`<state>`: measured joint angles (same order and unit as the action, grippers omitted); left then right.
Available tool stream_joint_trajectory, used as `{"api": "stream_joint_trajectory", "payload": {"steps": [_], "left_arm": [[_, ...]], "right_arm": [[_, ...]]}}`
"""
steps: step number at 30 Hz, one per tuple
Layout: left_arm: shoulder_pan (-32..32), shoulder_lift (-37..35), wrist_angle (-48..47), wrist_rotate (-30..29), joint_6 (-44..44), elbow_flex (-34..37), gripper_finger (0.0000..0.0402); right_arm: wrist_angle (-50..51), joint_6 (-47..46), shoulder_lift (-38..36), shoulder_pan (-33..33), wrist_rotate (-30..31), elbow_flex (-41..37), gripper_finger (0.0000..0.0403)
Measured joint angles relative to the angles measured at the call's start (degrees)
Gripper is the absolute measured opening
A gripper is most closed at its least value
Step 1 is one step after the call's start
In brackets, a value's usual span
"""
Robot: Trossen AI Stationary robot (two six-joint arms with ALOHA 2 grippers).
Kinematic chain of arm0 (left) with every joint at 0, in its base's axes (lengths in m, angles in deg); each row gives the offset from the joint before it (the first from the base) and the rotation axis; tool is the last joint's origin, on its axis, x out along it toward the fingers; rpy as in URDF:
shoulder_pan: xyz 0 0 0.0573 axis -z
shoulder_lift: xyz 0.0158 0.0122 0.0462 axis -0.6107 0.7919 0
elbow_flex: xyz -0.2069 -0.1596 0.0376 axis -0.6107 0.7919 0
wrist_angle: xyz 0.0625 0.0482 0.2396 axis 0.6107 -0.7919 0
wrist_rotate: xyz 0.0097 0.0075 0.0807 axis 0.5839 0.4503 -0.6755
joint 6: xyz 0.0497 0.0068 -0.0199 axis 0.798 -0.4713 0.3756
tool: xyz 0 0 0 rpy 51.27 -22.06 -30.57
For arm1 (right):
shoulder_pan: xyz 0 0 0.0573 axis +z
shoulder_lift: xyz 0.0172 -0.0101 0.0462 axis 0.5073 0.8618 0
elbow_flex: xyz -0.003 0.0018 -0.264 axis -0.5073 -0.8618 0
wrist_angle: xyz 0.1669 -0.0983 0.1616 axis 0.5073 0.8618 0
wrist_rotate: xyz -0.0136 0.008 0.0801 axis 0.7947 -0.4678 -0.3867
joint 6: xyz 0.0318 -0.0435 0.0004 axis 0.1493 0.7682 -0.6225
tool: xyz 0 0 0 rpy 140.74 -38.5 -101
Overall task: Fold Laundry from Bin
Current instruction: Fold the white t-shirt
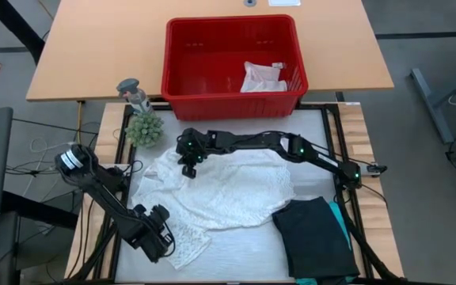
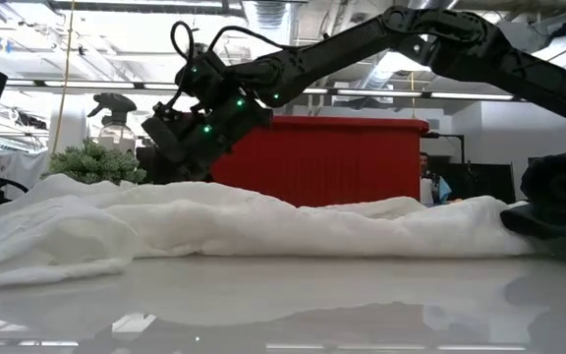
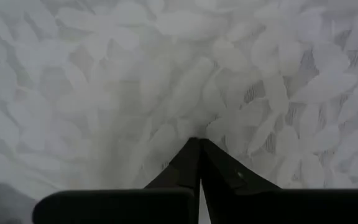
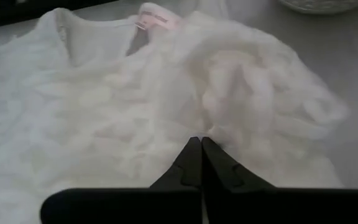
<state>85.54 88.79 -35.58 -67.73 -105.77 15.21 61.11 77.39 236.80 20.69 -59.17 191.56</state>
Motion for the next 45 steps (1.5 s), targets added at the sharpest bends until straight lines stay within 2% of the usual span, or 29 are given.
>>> {"api": "stream_joint_trajectory", "payload": {"steps": [7, 12, 14, 18, 23, 26, 30, 35, 38, 42, 45], "left_arm": [[1.56, 0.96, 1.08, -1.78, -2.92, -0.01, 0.0], [3.15, 0.94, 3.23, -3.5, -8.64, 0.15, 0.0], [3.85, 0.94, 6.9, -3.57, -11.71, 0.17, 0.0], [6.11, 1.35, 20.73, -3.59, -15.44, -0.02, 0.0], [8.96, 1.46, 26.88, -3.39, -18.44, 0.12, 0.0], [9.86, 1.38, 26.96, -2.16, -18.54, 0.12, 0.0], [9.88, -1.07, 26.07, -2.48, -20.99, 0.31, 0.0], [9.78, -8.69, 22.28, -11.82, -22.59, 0.15, 0.0], [9.75, -13.46, 17.26, -14.29, -22.59, 0.15, 0.0], [9.79, -18.29, 12.59, -15.4, -22.22, 0.12, 0.0], [9.88, -19.62, 10.54, -15.67, -21.42, 0.1, 0.0]], "right_arm": [[0.92, -0.09, 0.7, -1.3, 1.03, -0.13, 0.002], [3.54, -1.54, 1.62, -2.02, 1.03, -0.15, 0.0024], [4.23, -1.38, 1.64, -2.07, 1.08, -0.15, 0.0021], [4.46, -1.09, 1.67, -2.51, 1.08, -0.15, 0.002], [4.96, -1.52, 1.73, -3.33, 0.74, -0.15, 0.0021], [4.71, -1.31, 1.67, -3.49, 0.69, -0.15, 0.0022], [6.08, -0.74, -1.24, -3.29, -3.29, -0.44, 0.0022], [4.89, 4.49, -7.02, -1.7, -1.89, -0.17, 0.0026], [4.22, 8.06, -8.59, -0.72, -2.36, -0.15, 0.0032], [2.77, 11.76, -8.48, 0.33, -5.69, -0.22, 0.0059], [0.0, 11.77, -7.65, 0.85, -10.05, -0.22, 0.0103]]}}
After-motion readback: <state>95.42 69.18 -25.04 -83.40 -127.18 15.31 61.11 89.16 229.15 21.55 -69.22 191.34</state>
